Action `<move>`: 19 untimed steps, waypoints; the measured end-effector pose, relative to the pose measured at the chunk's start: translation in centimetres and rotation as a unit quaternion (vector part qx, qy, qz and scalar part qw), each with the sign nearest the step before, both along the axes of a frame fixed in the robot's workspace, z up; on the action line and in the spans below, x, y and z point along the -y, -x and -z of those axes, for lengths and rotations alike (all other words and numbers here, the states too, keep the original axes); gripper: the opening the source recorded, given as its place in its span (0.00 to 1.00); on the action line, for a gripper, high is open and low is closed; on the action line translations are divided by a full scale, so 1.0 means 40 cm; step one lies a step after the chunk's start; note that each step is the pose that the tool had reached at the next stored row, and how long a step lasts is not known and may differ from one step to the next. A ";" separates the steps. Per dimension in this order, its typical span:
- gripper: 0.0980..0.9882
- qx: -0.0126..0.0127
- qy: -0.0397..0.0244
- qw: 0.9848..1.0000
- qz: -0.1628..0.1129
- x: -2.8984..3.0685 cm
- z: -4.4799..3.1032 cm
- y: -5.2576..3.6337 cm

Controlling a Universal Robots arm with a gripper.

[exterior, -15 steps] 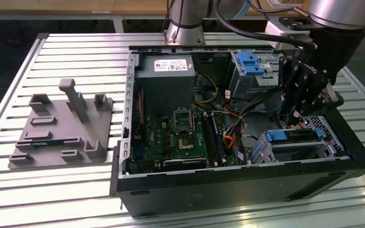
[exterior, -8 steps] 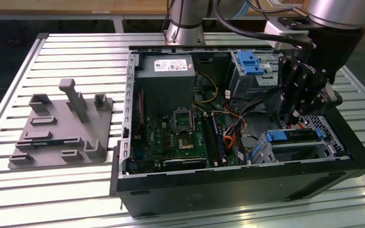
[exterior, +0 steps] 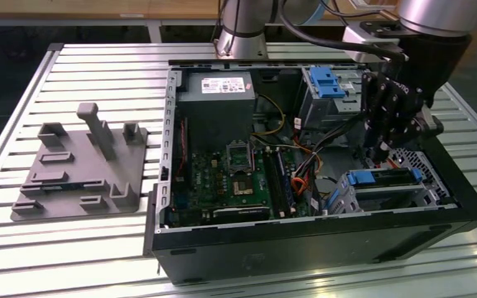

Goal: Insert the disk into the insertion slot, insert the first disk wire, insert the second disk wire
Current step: 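Insert the second disk wire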

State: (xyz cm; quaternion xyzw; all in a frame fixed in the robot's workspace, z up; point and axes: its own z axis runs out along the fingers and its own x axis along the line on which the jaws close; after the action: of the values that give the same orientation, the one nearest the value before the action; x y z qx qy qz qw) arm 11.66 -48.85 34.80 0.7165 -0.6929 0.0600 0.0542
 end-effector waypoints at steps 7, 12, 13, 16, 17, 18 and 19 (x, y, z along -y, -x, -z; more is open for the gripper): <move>0.24 0.000 0.002 1.000 0.001 -0.006 0.005 0.000; 0.16 0.000 0.003 1.000 0.001 -0.008 0.008 0.000; 0.16 0.000 0.004 1.000 0.001 -0.008 0.009 0.000; 0.16 0.000 0.004 1.000 0.001 -0.009 0.011 0.000; 0.14 0.000 0.004 1.000 0.002 -0.009 0.012 0.000; 0.08 0.000 0.005 1.000 0.002 -0.009 0.012 0.000; 0.08 0.000 0.005 1.000 0.002 -0.009 0.013 0.000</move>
State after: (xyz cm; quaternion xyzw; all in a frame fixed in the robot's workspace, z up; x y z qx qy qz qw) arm 11.66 -48.47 34.29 0.7150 -0.6938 0.0631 0.0578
